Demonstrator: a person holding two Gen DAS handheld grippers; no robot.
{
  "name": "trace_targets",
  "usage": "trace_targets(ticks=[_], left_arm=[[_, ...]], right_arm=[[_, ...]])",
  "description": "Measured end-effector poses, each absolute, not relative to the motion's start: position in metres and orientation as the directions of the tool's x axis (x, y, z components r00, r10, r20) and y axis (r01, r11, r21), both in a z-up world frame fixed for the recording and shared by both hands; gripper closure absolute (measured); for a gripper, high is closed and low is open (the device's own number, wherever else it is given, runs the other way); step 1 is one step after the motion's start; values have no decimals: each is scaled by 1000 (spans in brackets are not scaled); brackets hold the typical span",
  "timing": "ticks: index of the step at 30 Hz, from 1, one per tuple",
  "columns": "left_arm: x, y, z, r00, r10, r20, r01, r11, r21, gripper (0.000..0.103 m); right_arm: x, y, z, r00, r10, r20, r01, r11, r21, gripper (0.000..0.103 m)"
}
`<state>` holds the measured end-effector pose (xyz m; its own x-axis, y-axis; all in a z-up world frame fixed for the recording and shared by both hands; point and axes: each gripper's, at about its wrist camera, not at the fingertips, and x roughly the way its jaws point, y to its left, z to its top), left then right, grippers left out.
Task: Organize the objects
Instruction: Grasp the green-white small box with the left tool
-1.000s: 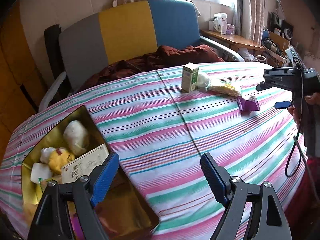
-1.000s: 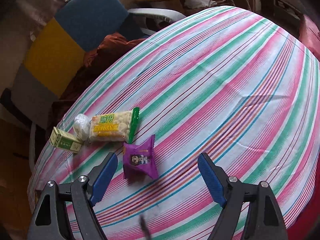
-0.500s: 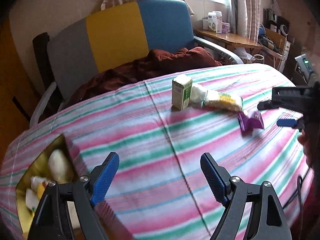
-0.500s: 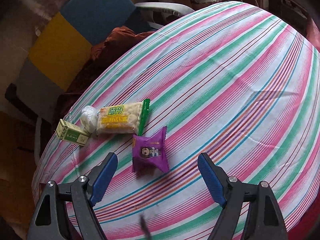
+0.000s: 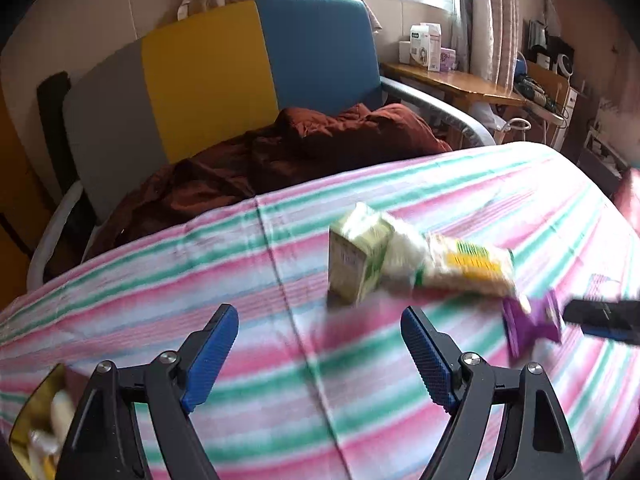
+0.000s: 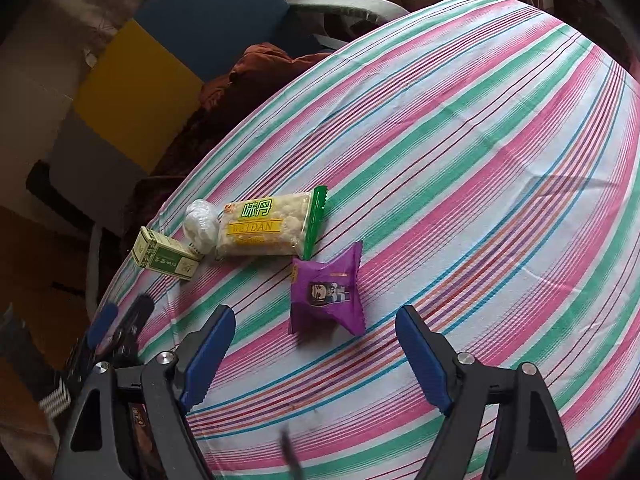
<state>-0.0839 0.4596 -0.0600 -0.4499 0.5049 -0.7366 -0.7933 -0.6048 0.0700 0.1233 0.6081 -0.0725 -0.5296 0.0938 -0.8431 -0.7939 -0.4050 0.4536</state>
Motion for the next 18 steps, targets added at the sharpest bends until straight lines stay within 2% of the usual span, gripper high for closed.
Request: trace_targets(ticks=[6, 10, 11, 14, 18], left_arm=[[-97, 492, -70, -461, 547, -699, -825, -555, 110, 19], [-110, 510, -80, -446, 558, -700, -832, -546, 95, 19], [-116, 514, -84, -433, 556, -709, -832, -549, 79, 24], [-124, 523, -94, -396, 530, -749, -835, -547, 55, 66], [-124, 512, -97, -364, 540, -759, -821, -571, -12, 72]], right_arm=[[121, 608, -76, -526, 79, -847, -792, -407, 454, 19], [120, 609, -79, -515, 75, -854, -798, -407, 445, 19], [120, 610, -80, -511, 74, -857, -800, -407, 442, 19], [119, 611, -83, -492, 75, -867, -807, -411, 423, 19], [119, 612, -84, -479, 86, -874, -815, -414, 406, 19]])
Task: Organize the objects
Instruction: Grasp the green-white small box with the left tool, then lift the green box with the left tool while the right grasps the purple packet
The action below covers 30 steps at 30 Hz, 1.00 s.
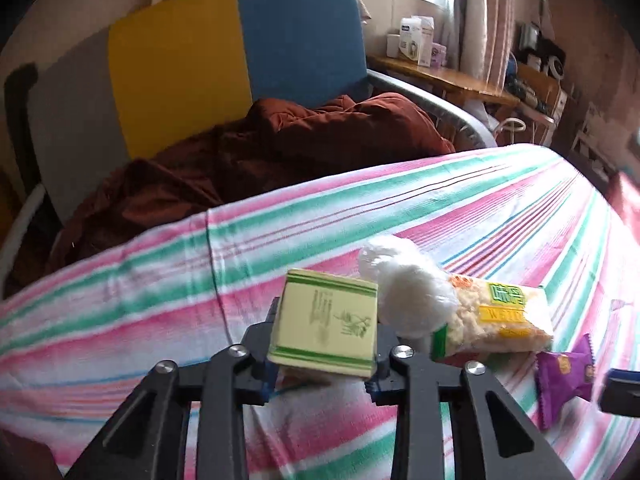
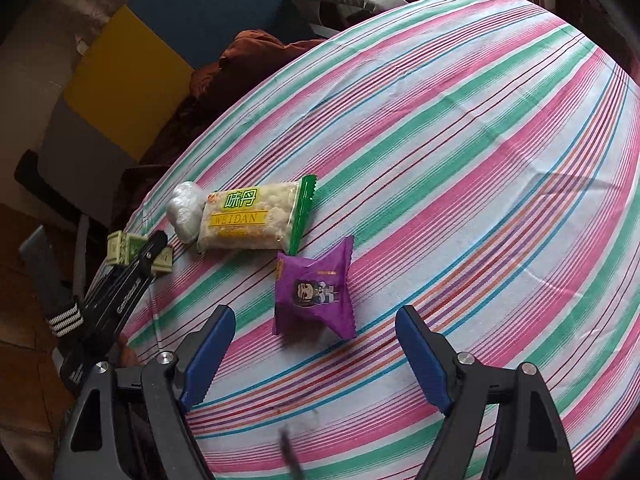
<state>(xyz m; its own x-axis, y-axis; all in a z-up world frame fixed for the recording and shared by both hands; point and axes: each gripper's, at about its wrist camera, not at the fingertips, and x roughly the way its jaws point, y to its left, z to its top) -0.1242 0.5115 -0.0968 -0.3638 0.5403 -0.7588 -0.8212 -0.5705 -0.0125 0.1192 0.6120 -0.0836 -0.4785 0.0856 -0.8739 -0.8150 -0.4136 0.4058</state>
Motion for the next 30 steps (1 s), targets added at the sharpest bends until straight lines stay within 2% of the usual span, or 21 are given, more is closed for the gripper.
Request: trace_targets(ticks=[17, 23, 30], left_arm=[[-23, 449, -97, -341, 498, -797, -834, -551, 12, 73], [19, 415, -101, -388, 524, -758, -832, -552, 45, 73], [14, 405, -110, -347, 533, -772, -825, -564, -19, 73]], right_arm=[[141, 635, -95, -501, 86, -861, -844, -267, 465, 19], [129, 631, -96, -498, 74, -864, -835, -310, 455, 19], [115, 626, -93, -481, 99, -871, -828, -376, 415, 19]])
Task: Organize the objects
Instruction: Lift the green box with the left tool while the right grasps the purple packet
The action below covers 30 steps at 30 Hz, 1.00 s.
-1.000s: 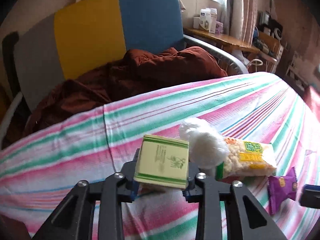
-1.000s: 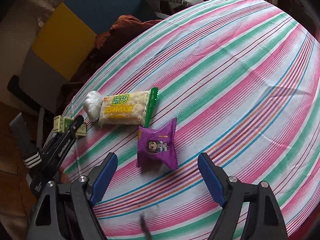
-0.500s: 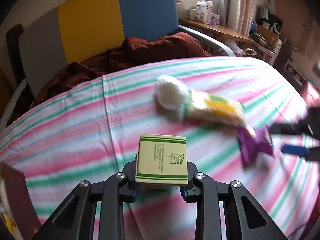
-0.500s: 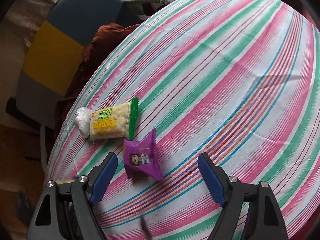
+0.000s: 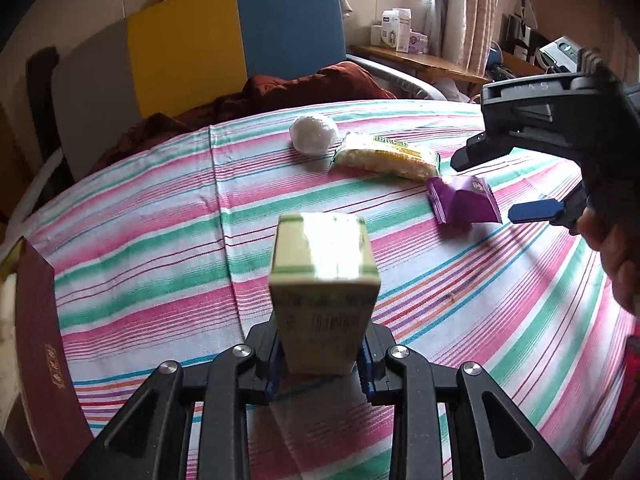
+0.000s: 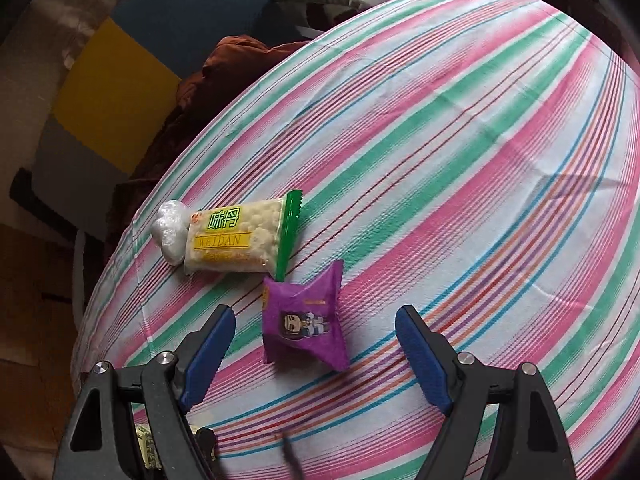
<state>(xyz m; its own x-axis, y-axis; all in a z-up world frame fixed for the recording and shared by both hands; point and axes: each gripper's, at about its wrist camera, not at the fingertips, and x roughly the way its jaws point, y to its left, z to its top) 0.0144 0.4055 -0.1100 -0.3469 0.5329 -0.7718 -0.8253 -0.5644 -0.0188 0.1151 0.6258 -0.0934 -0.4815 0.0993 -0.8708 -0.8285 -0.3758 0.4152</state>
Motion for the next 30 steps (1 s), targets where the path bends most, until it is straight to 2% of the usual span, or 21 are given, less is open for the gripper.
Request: trace_targets(ticks=[7, 11, 15, 19, 22, 26, 30], left_arm=[[12, 406, -114, -328, 544, -772, -825, -563, -46, 73], [11, 404, -114, -323, 552, -768, -825, -562, -57, 73], [10, 403, -114, -319, 559, -765, -825, -561, -66, 73], [9, 403, -114, -316, 563, -764, -825, -560, -71, 73], [8, 402, -114, -313, 566, -763, -825, -560, -77, 73], [8, 401, -115, -313, 566, -762, -825, -560, -78, 72], [8, 401, -115, -315, 565, -762, -825, -561, -75, 72]], right_arm=[[110, 629, -81, -484, 188, -855, -825, -423, 374, 19], [92, 622, -67, -479, 288, -829, -802, -527, 281, 19], [68, 615, -77, -486, 227, -844, -743, -615, 263, 19], [58, 613, -94, -406, 168, -898, -741, -635, 217, 19], [63, 613, -104, -390, 54, -919, -745, -605, 281, 19], [69, 615, -102, -441, 5, -898, -730, -584, 355, 19], [67, 619, -106, -422, 10, -906, -736, -587, 337, 19]])
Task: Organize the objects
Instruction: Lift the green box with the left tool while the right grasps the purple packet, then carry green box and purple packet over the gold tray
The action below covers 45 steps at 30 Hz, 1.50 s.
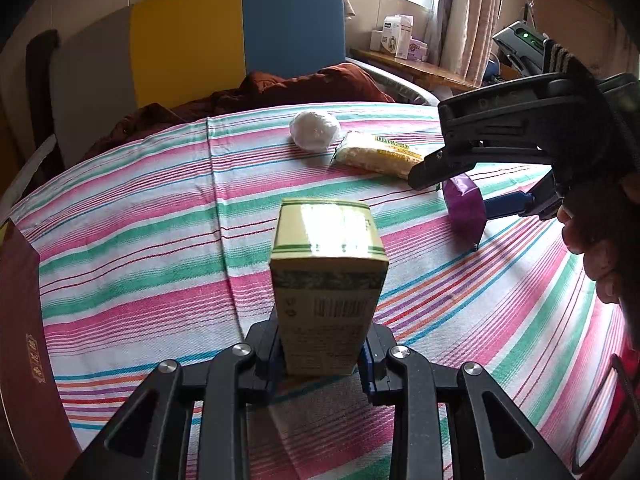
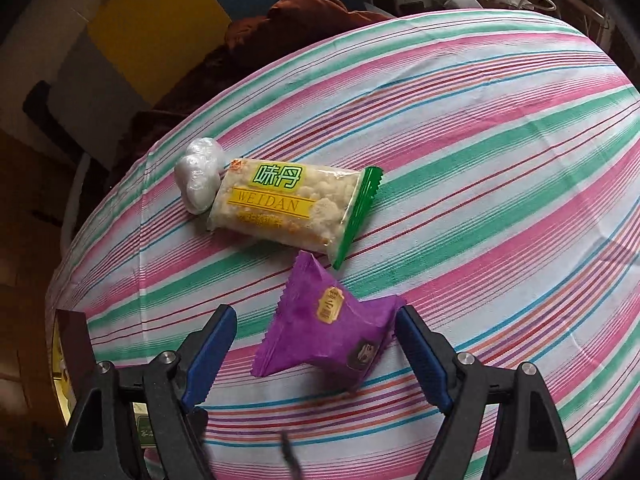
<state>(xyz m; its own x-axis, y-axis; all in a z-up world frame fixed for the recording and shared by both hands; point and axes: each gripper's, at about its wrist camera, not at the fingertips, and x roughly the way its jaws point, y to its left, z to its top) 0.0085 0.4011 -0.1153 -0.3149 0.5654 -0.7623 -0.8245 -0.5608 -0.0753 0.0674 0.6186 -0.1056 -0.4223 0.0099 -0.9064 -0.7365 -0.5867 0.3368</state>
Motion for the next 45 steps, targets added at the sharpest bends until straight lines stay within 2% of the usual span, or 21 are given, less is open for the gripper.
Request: trace_targets(ticks=[5, 8, 17, 19, 21, 23, 31, 39, 45], left_arm=[[9, 401, -116, -312, 568, -762, -824, -561, -81, 72], [9, 401, -116, -313, 567, -762, -824, -560, -78, 72], [7, 401, -117, -309, 571, -761, -824, -560, -85, 72], [7, 401, -117, -309, 571, -761, -824, -560, -86, 72], [8, 402, -117, -309, 571, -761, -824, -560, -86, 72], [8, 401, -117, -309, 571, -761, -824, -560, -85, 72], [7, 401, -117, -307, 573, -760, -824, -559, -89, 73], [-1, 393, -112, -256, 599, -759, -814, -556, -165, 73], [8, 382, -104, -287, 572, -768, -809, -575, -126, 73]], right_arm=[[65, 614, -99, -425, 42, -904, -719, -622, 310, 19], [59, 611, -105, -378, 60, -924, -724, -641, 254, 25], [57, 612, -113, -337, 83, -938, -731, -651, 205, 28], [57, 612, -113, -337, 96, -937, -728, -658, 194, 39], [56, 611, -113, -332, 109, -937, -723, -667, 179, 46], [55, 610, -112, -331, 124, -935, -715, -680, 163, 66], [53, 607, -110, -365, 121, -923, -689, -702, 180, 66], [28, 573, -101, -417, 70, -906, -593, -777, 213, 66], [22, 564, -100, -432, 52, -900, -530, -822, 207, 66]])
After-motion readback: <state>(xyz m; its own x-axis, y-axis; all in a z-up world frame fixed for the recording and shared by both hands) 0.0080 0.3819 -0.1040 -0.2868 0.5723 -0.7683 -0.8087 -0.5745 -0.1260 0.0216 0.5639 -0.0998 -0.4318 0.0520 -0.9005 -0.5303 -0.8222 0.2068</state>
